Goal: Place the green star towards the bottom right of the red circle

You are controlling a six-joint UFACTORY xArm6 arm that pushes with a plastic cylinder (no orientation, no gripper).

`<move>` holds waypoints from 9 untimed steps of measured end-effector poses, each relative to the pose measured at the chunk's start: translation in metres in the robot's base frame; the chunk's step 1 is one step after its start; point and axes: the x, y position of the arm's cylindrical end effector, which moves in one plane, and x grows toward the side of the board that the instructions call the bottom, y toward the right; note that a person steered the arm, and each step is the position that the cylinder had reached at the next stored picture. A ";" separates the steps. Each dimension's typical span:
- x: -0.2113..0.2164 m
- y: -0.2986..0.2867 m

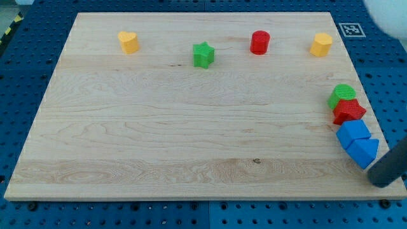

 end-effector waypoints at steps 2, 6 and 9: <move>-0.079 -0.161; -0.318 -0.311; -0.286 -0.275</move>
